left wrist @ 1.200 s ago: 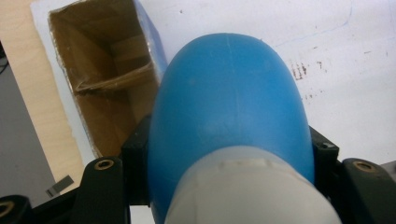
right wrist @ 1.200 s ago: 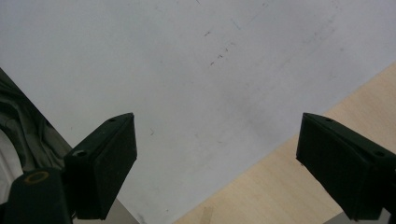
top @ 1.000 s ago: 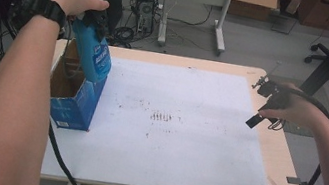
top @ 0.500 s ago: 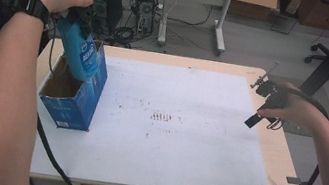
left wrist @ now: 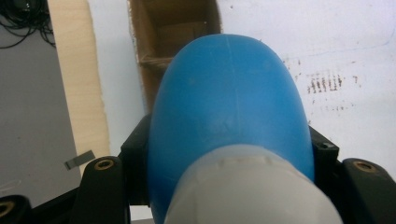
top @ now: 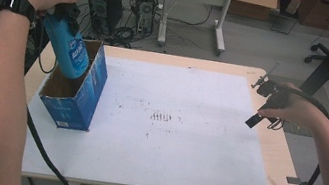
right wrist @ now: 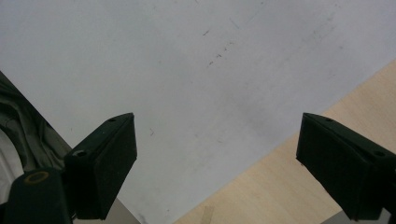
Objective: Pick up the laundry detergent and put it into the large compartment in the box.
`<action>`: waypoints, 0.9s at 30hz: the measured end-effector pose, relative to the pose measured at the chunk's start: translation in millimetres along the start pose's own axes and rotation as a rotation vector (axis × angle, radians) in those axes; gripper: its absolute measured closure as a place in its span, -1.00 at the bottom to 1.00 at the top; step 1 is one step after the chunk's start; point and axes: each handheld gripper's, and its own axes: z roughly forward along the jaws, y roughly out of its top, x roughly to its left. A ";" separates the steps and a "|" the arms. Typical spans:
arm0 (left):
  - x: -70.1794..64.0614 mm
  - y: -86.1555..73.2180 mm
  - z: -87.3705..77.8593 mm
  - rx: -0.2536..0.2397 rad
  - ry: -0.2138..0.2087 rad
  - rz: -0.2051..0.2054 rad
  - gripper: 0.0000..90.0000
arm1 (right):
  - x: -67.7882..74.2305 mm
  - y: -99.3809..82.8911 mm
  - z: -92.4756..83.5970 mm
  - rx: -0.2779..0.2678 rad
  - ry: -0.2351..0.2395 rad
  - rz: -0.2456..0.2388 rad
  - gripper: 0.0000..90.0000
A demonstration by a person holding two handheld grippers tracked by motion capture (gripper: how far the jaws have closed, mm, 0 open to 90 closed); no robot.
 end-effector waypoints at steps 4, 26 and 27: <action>5.3 -1.5 1.6 -0.003 0.005 -0.020 -0.16 | 0.0 -0.6 -0.2 0.001 0.000 0.003 -0.73; 23.5 -6.8 10.6 0.024 0.002 -0.066 -0.16 | -1.5 -2.8 -0.4 0.003 -0.001 0.008 -0.73; 23.7 -7.0 10.6 0.020 0.003 -0.067 -0.16 | -1.7 -3.0 -0.5 0.003 -0.002 0.009 -0.73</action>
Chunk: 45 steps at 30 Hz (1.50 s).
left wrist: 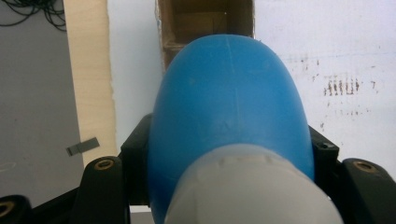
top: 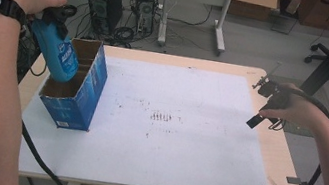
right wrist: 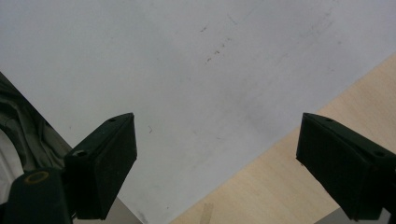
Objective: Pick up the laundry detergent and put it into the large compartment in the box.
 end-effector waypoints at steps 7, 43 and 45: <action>0.5 -0.2 1.8 0.004 0.011 0.001 -0.16 | 0.0 -0.8 0.5 0.001 -0.001 0.002 -0.73; -0.4 1.7 42.9 0.062 -0.003 0.018 -0.16 | -1.6 -3.2 5.7 0.014 0.000 0.010 -0.73; -0.8 1.8 46.3 0.063 -0.007 0.016 -0.16 | -1.8 -3.5 6.2 0.014 0.001 0.011 -0.73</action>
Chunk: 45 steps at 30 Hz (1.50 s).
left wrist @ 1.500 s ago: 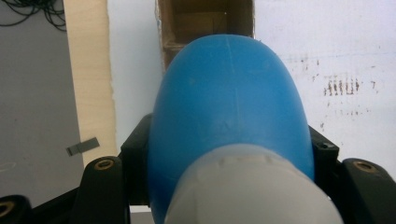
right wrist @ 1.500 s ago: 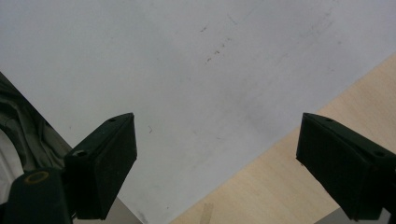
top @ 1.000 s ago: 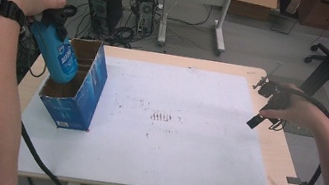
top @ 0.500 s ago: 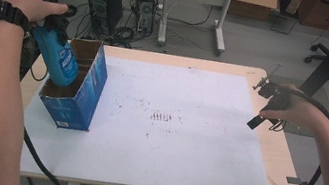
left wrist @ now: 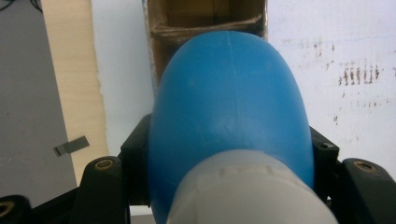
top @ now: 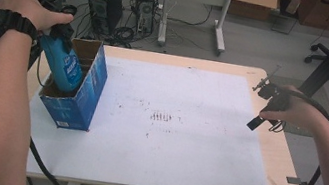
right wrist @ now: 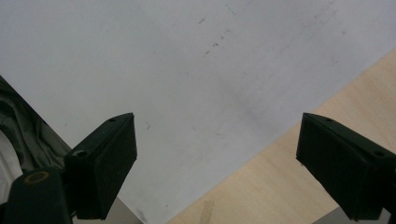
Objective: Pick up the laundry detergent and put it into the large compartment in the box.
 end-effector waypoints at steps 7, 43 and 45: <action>-0.4 0.7 7.5 0.015 0.002 0.008 -0.16 | -0.3 -1.0 1.2 0.002 0.001 0.001 -0.73; 4.1 -0.8 41.7 0.061 -0.013 0.015 -0.16 | -0.2 -0.5 5.7 0.014 0.000 -0.001 -0.73; 4.5 -0.8 43.0 0.063 -0.016 0.013 -0.16 | 0.0 -0.6 6.2 0.016 0.001 0.003 -0.73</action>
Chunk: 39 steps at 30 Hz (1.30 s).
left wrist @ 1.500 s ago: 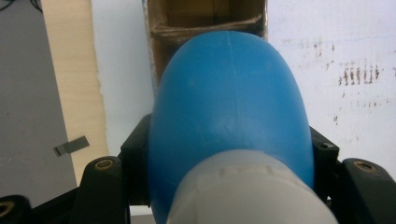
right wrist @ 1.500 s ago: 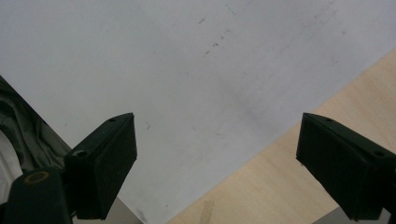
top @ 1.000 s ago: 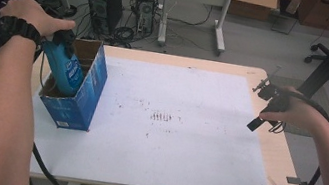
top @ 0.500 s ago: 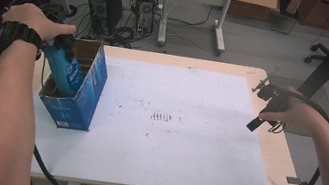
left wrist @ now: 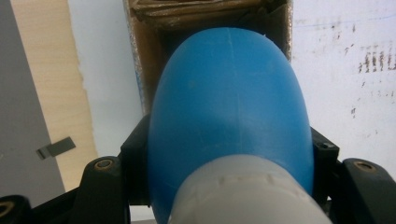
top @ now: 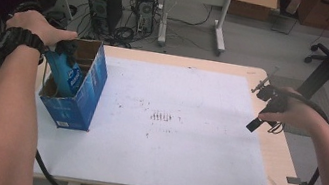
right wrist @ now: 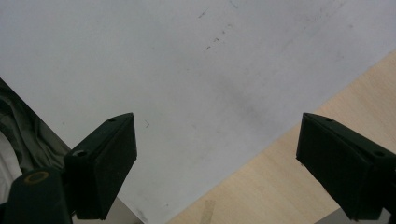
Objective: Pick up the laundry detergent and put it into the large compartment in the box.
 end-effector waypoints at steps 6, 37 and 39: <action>1.8 0.0 4.7 0.004 0.001 -0.003 -0.16 | -0.4 -0.9 0.9 -0.001 0.003 0.004 -0.73; 3.4 1.5 31.4 0.039 -0.018 0.007 -0.16 | -1.3 -1.4 4.1 0.010 0.003 0.008 -0.73; 3.5 1.5 32.8 0.039 -0.016 0.008 -0.16 | -1.5 -1.7 4.1 0.010 0.002 0.009 -0.73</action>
